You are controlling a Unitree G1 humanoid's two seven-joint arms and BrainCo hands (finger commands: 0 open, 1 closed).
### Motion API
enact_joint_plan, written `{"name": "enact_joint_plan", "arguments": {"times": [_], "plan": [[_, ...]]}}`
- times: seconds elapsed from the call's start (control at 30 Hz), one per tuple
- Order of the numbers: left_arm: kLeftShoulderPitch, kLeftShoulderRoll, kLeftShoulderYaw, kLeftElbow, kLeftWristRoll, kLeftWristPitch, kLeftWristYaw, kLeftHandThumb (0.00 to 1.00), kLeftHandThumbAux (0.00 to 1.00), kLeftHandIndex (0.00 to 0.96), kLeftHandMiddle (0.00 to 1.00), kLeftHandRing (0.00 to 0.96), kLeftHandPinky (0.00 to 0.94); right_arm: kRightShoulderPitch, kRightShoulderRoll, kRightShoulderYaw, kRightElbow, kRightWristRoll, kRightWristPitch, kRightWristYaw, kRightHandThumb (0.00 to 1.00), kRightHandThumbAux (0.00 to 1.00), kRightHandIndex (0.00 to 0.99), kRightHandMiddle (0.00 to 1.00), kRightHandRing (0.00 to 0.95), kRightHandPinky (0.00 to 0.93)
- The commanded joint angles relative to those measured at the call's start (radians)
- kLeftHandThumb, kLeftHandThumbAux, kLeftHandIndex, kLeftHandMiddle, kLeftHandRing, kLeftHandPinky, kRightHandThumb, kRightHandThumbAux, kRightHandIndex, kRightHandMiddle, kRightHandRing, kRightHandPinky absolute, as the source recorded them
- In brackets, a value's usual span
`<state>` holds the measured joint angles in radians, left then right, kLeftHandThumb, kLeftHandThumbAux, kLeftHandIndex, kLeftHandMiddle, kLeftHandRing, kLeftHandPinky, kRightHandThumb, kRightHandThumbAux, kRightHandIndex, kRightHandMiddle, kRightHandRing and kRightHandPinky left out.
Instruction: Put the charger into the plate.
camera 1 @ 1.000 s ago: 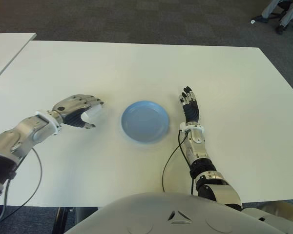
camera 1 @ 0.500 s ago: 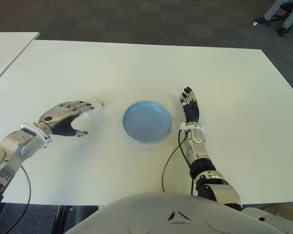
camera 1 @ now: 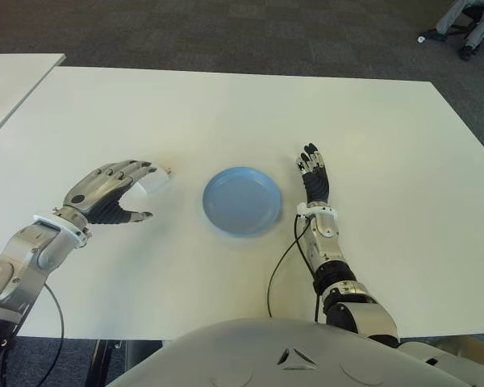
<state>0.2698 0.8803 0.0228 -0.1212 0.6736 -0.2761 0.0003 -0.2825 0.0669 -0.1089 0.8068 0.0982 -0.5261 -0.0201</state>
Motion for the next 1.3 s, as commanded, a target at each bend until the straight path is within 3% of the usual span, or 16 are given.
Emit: {"name": "enact_joint_plan", "arguments": {"times": [0.03,0.27,0.4,0.8,1.0,1.3], "plan": [[-0.026,-0.063,0.001,0.003,0.062,0.04,0.06,0.039,0.537,0.008,0.027,0.028,0.065,0.011,0.036,-0.007,0.028,0.013,0.015,-0.001,0.0,0.611,0.004,0.071,0.051,0.037],[-0.134,-0.146,-0.033,0.103,0.11,0.079,0.141,0.115,0.511,0.001,0.013,0.021,0.068,0.006,0.039,-0.008,0.039,0.016,0.01,-0.002,0.0,0.612,0.004,0.071,0.049,0.04],[-0.203,-0.195,-0.061,0.173,0.14,0.114,0.187,0.108,0.476,0.0,0.006,0.018,0.074,0.005,0.042,-0.009,0.044,0.016,0.009,-0.004,0.0,0.601,0.008,0.078,0.055,0.047],[-0.286,-0.278,-0.109,0.279,0.153,0.225,0.216,0.092,0.448,0.0,0.0,0.012,0.074,0.004,0.046,-0.01,0.045,0.019,0.012,-0.007,0.0,0.588,0.018,0.087,0.063,0.057],[-0.327,-0.323,-0.143,0.311,0.169,0.321,0.208,0.132,0.44,0.0,0.0,0.003,0.058,0.007,0.048,-0.007,0.043,0.016,0.008,-0.008,0.0,0.584,0.02,0.085,0.059,0.052],[-0.353,-0.363,-0.185,0.362,0.179,0.401,0.232,0.17,0.41,0.0,0.0,0.0,0.059,0.008,0.047,-0.002,0.046,0.01,0.002,-0.012,0.0,0.586,0.018,0.081,0.056,0.049]]}}
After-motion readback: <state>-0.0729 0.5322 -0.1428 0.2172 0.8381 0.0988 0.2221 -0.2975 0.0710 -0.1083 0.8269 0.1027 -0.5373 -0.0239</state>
